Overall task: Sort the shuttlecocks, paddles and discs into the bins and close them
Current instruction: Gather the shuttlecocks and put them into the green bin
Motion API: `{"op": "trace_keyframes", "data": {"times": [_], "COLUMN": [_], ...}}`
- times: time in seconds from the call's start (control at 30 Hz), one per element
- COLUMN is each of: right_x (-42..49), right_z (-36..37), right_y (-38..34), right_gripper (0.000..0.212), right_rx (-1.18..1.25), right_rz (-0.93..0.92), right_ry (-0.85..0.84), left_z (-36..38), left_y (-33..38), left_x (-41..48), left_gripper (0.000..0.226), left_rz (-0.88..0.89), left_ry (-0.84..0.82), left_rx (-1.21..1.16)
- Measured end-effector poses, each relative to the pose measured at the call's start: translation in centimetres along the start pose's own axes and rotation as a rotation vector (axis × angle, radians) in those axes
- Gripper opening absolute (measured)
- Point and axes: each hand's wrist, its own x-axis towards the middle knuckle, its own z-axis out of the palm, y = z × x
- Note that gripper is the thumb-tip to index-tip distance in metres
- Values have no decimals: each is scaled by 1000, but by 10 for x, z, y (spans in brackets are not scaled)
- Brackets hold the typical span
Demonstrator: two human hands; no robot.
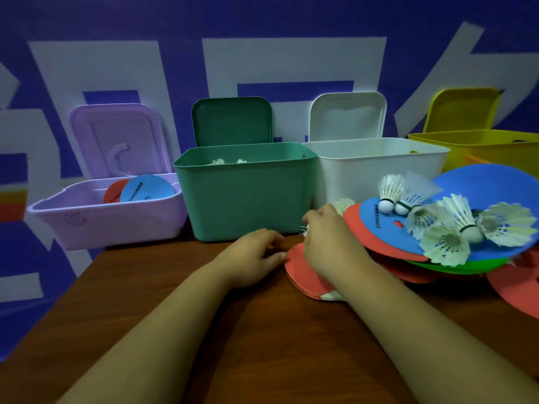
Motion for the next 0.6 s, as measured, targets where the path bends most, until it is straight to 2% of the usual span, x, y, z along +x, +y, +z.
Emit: {"op": "trace_keyframes", "data": {"times": [0.13, 0.27, 0.47, 0.53, 0.6], "right_x": [-13, -11, -3, -4, -6], "right_z": [21, 27, 17, 18, 20], "right_y": [-1, 2, 12, 12, 11], "right_gripper": [41, 44, 89, 89, 79], "right_rx": [-111, -124, -8, -16, -34], "right_rz": [78, 156, 142, 104, 66], "right_ry": [-175, -161, -128, -116, -87], "left_z": [-2, -4, -6, -7, -8], "left_y": [-1, -3, -4, -4, -3], "left_x": [-2, -3, -3, -4, -5], "left_gripper": [47, 42, 40, 37, 34], "left_rz": [-42, -89, -111, -115, -130], "left_ry": [-26, -29, -33, -18, 2], "left_rx": [5, -19, -29, -30, -47]}}
